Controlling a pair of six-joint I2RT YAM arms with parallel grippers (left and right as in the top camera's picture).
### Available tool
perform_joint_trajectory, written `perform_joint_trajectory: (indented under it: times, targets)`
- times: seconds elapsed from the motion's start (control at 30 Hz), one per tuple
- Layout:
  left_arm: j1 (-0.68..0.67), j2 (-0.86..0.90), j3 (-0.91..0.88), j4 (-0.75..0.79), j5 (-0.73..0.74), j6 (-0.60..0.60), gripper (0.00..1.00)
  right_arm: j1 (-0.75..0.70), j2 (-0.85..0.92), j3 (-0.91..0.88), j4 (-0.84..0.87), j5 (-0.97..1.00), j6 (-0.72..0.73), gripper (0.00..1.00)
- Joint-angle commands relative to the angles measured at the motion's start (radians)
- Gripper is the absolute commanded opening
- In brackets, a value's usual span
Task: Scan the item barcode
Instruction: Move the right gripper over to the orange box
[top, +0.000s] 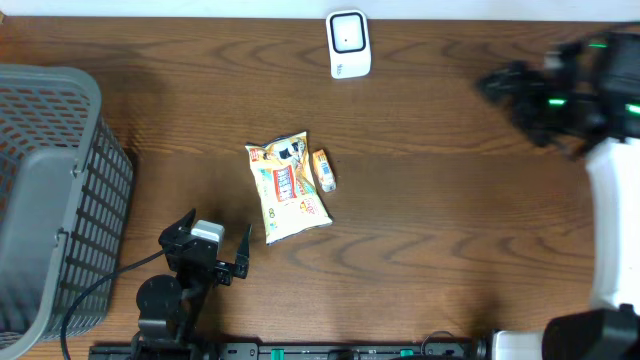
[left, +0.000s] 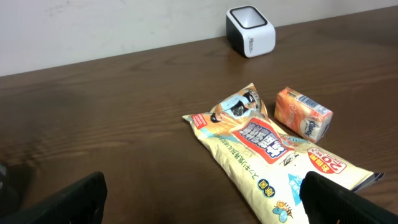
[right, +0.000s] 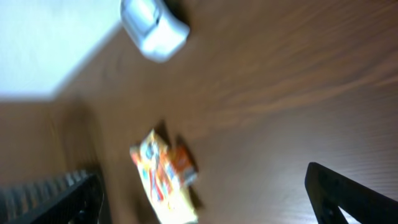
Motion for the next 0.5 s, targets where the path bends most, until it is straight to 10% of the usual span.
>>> perform_joint_trajectory:
  times: [0.0,0.23,0.33,0.47]
  targets:
    - [-0.002,-0.002,-0.016,-0.021,0.013,-0.002,0.98,0.191,0.063,-0.003,-0.002,0.120,-0.014,0.99]
    - [-0.002,-0.002,-0.016,-0.021,0.013,-0.002,0.98,0.484,0.280,-0.003,0.083,0.188,-0.014,0.99]
    - [-0.002,-0.002,-0.016,-0.021,0.013,-0.002,0.98,0.572,0.384,-0.003,0.146,0.172,0.000,0.77]
    - [-0.002,-0.002,-0.016,-0.021,0.013,-0.002,0.98,0.641,0.489,-0.003,0.259,0.012,0.069,0.72]
